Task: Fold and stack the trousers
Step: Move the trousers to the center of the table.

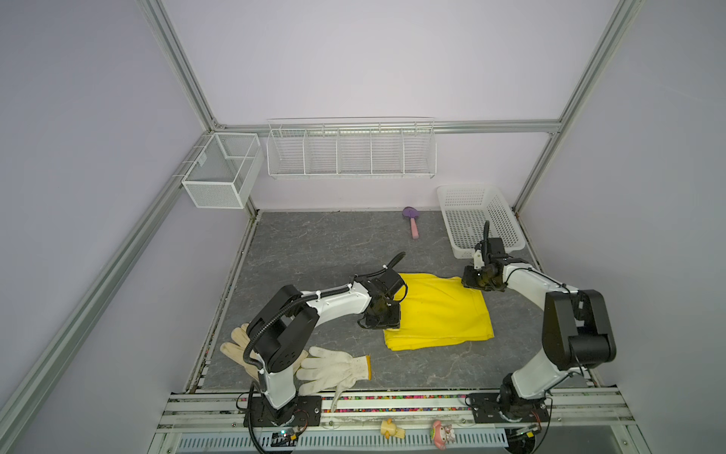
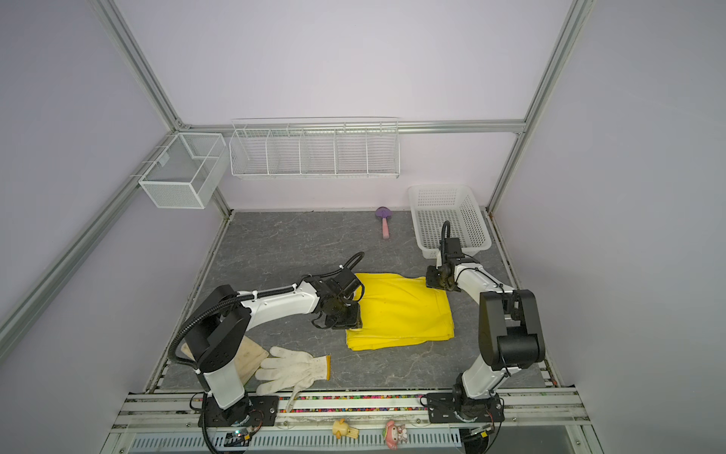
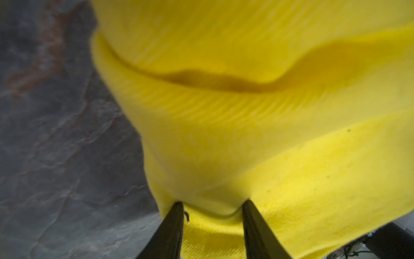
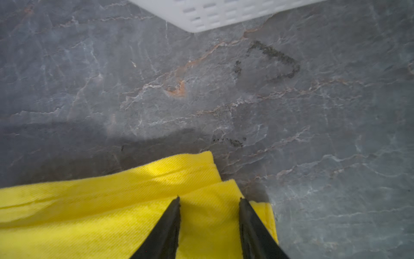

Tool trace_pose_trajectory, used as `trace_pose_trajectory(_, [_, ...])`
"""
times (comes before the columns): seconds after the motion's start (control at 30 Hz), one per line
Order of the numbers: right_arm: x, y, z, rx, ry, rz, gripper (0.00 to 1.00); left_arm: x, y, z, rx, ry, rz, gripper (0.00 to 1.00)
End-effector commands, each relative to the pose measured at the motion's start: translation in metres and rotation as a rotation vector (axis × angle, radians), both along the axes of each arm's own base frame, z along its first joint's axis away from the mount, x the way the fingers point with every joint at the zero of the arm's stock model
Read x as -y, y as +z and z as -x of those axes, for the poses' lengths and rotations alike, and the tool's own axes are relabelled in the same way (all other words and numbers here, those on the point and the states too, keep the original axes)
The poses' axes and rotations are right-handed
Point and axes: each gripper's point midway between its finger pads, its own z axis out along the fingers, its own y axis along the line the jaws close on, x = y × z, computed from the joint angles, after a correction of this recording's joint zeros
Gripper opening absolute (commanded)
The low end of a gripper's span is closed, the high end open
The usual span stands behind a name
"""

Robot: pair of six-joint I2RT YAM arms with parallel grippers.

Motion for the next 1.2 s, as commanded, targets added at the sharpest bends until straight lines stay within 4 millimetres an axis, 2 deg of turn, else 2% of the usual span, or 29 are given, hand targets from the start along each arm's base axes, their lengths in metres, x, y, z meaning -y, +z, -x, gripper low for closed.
trace_pose_trajectory(0.0, [0.0, -0.015, 0.009, -0.049, 0.021, -0.001, 0.45, -0.039, -0.024, 0.019, -0.069, -0.023, -0.18, 0.45])
trace_pose_trajectory(0.1, [0.001, -0.009, 0.01, -0.052, 0.02, 0.006, 0.45, -0.04, -0.008, 0.01, -0.047, -0.028, -0.184, 0.46])
trace_pose_trajectory(0.27, [0.001, 0.038, 0.013, 0.024, 0.015, -0.006, 0.52, -0.028, 0.027, -0.003, 0.001, -0.021, -0.143, 0.49])
trace_pose_trajectory(0.33, [0.001, 0.049, 0.022, 0.029, 0.004, -0.017, 0.56, -0.02, 0.034, 0.0, -0.011, 0.024, -0.073, 0.5])
trace_pose_trajectory(0.43, [-0.007, 0.055, 0.041, 0.025, -0.015, -0.097, 0.6, -0.011, 0.032, 0.008, -0.04, 0.105, 0.027, 0.52])
trace_pose_trajectory(0.53, [-0.017, 0.044, 0.058, -0.01, -0.025, -0.172, 0.61, -0.007, 0.014, 0.019, -0.083, 0.098, 0.01, 0.52])
trace_pose_trajectory(0.6, [-0.017, 0.024, 0.076, -0.068, -0.038, -0.179, 0.61, -0.002, 0.003, 0.026, -0.105, 0.084, 0.008, 0.52])
trace_pose_trajectory(0.73, [-0.011, 0.005, 0.084, -0.106, -0.075, -0.155, 0.6, -0.001, -0.007, 0.027, -0.11, 0.09, 0.006, 0.48])
trace_pose_trajectory(0.8, [-0.012, -0.008, 0.086, -0.14, -0.077, -0.154, 0.59, -0.003, -0.014, 0.029, -0.123, 0.087, -0.007, 0.4])
trace_pose_trajectory(0.83, [-0.012, -0.015, 0.089, -0.157, -0.081, -0.156, 0.59, -0.007, -0.017, 0.03, -0.129, 0.084, -0.027, 0.32])
trace_pose_trajectory(0.9, [-0.015, -0.023, 0.09, -0.175, -0.084, -0.17, 0.58, -0.023, -0.022, 0.03, -0.118, 0.081, -0.102, 0.13])
trace_pose_trajectory(0.97, [-0.02, -0.028, 0.087, -0.179, -0.072, -0.177, 0.58, -0.033, -0.02, 0.025, -0.112, 0.099, -0.117, 0.04])
trace_pose_trajectory(1.03, [-0.03, -0.029, 0.082, -0.186, -0.052, -0.182, 0.57, -0.049, -0.016, 0.016, -0.089, 0.112, -0.15, 0.02])
trace_pose_trajectory(1.17, [-0.061, -0.033, 0.066, -0.181, -0.012, -0.214, 0.57, -0.095, -0.006, -0.001, -0.056, 0.156, -0.244, 0.02])
